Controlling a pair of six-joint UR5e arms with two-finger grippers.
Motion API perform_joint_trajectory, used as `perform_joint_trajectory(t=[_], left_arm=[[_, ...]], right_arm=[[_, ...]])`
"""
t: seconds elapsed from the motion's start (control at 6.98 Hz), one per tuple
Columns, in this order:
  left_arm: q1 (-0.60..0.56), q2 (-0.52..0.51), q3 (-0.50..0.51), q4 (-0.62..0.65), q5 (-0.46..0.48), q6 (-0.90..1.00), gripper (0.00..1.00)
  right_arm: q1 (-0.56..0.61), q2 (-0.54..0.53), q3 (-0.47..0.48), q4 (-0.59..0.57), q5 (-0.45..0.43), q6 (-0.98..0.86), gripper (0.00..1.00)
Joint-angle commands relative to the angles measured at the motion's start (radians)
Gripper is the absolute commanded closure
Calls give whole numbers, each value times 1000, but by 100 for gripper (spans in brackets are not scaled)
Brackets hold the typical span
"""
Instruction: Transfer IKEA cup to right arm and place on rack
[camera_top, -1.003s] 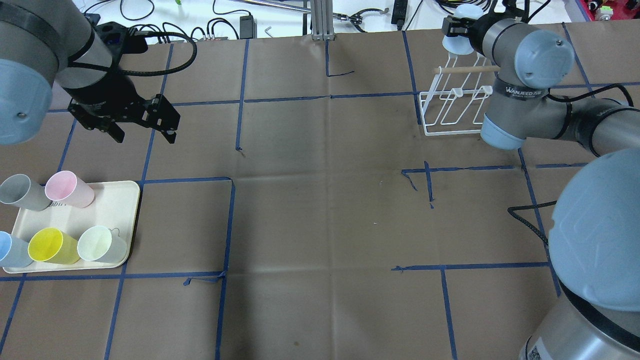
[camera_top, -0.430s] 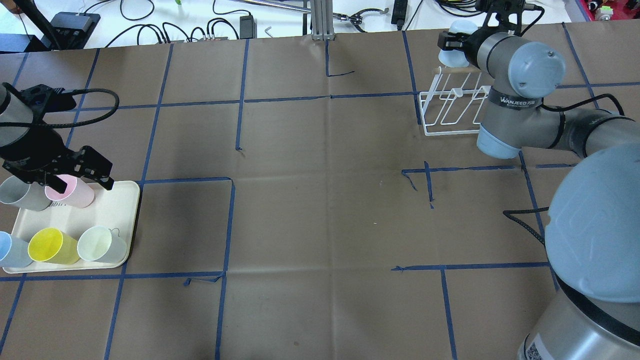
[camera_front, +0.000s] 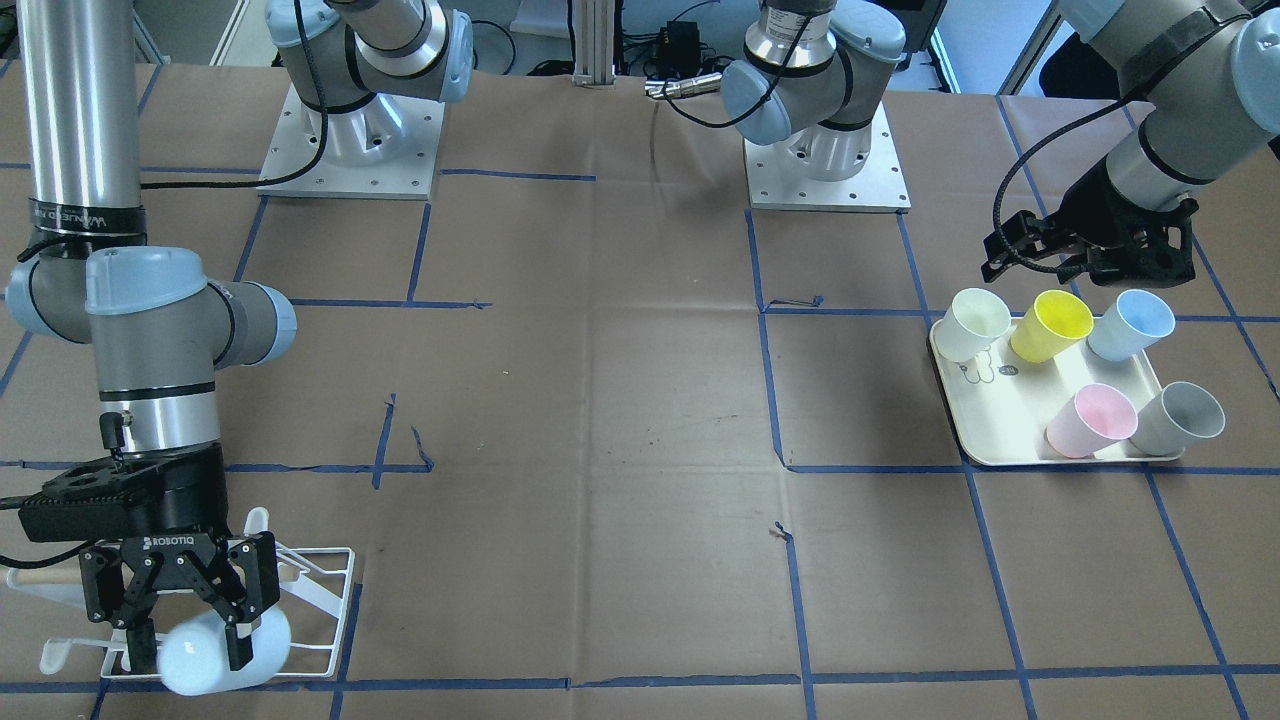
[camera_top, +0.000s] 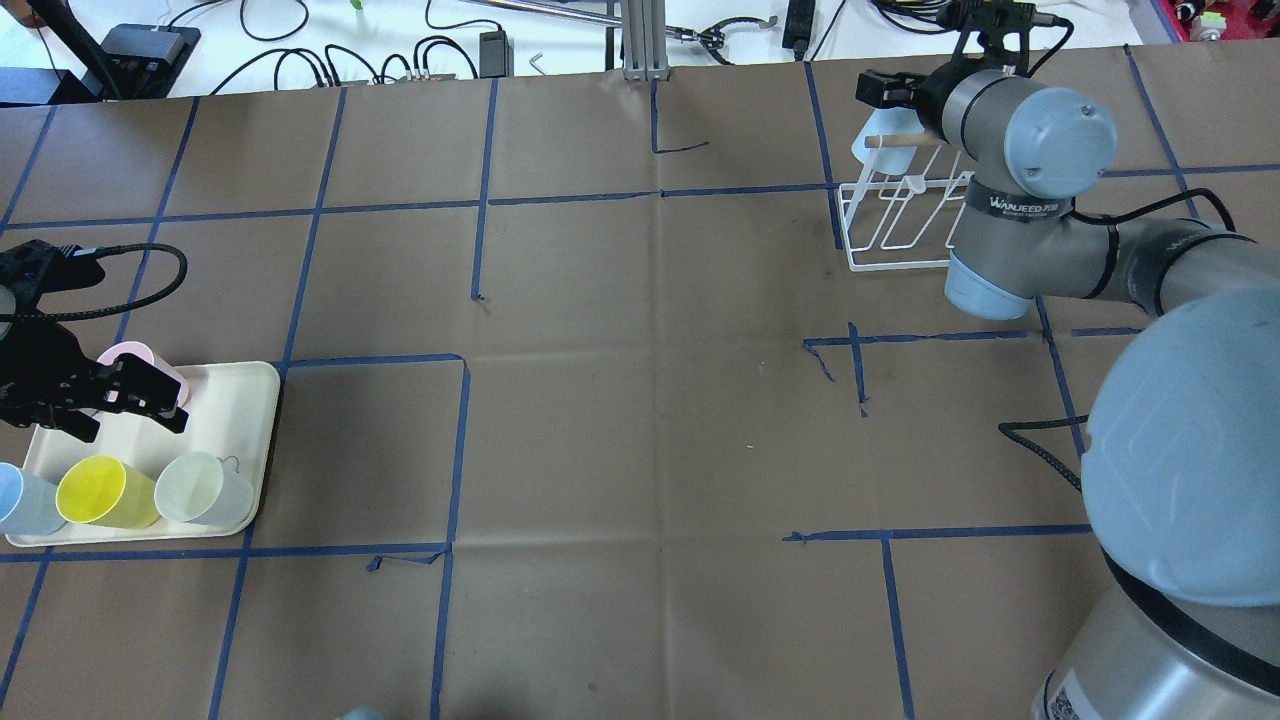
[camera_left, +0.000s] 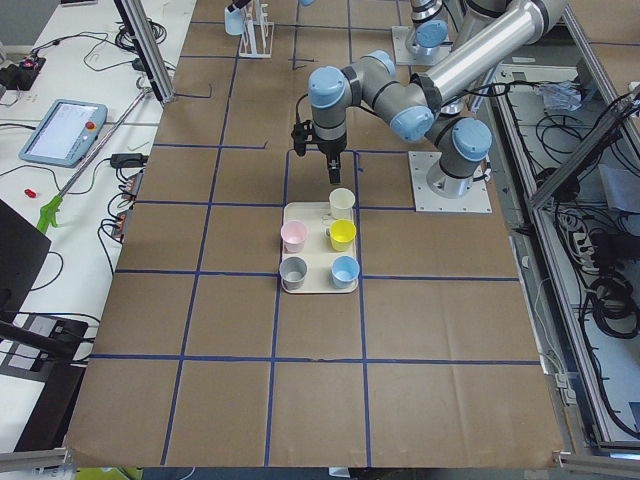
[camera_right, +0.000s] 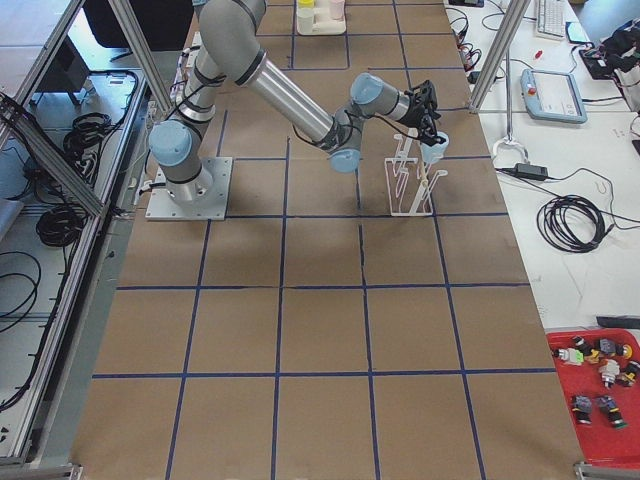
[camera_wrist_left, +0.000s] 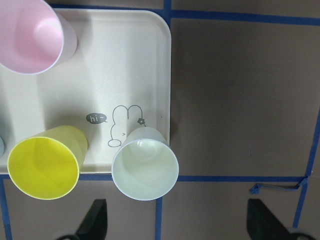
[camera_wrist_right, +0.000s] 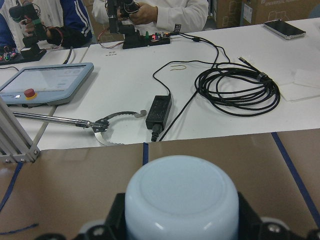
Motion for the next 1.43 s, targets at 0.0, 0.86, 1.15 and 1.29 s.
perform_joint_trajectory(t=[0.0,0.86,1.15,1.29], left_arm=[[4,5,-79,111,-1,-4,2],[-13,-42,-283,408,-24,-19,2],[-13,-64,-301,429,-20,-13,2],[-13,-62,-300,429,-12,-10,4]], right_arm=[[2,-2,-5,3,0,8,0],[44,-154,-62,150,5,10,0],[62,-237,-31,154,6,37,0],[99,-266,12,137,2,104,0]])
